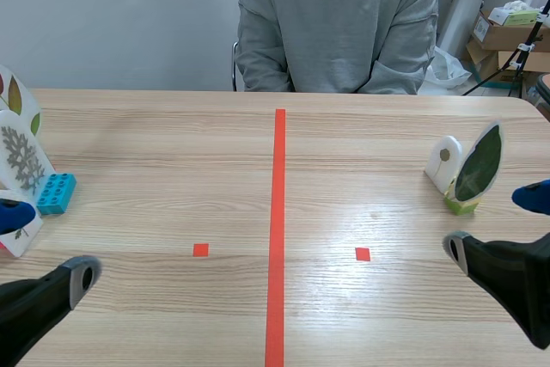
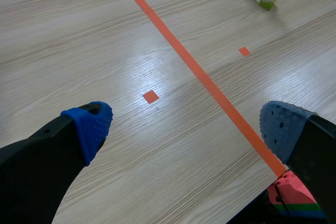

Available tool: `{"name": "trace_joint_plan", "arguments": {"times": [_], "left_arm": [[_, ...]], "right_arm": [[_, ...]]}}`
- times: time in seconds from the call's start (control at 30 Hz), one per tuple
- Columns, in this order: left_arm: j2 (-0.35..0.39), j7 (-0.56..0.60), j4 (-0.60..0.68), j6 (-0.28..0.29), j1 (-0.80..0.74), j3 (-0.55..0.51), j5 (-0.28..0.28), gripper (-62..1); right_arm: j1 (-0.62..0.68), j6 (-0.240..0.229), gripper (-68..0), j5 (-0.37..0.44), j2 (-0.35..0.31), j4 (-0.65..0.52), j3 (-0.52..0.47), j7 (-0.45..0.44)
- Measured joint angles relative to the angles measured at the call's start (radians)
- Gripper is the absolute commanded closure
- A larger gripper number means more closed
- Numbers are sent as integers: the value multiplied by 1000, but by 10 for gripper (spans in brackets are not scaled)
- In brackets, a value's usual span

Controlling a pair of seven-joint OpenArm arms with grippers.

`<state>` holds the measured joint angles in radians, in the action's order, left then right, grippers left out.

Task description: Do the leaf sorting experiment

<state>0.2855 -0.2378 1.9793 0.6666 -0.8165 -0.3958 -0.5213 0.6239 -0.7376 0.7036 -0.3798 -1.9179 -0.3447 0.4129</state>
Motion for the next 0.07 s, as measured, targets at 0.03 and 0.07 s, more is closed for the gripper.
{"name": "trace_joint_plan", "arguments": {"times": [0.03, 0.07], "left_arm": [[0, 0, -1, 0, 3, 0, 0, -602], [0, 0, -1, 0, 7, 0, 0, -602]], "right_arm": [[0, 0, -653, 0, 0, 0, 0, 0], [0, 0, -653, 0, 0, 0, 0, 0]]}}
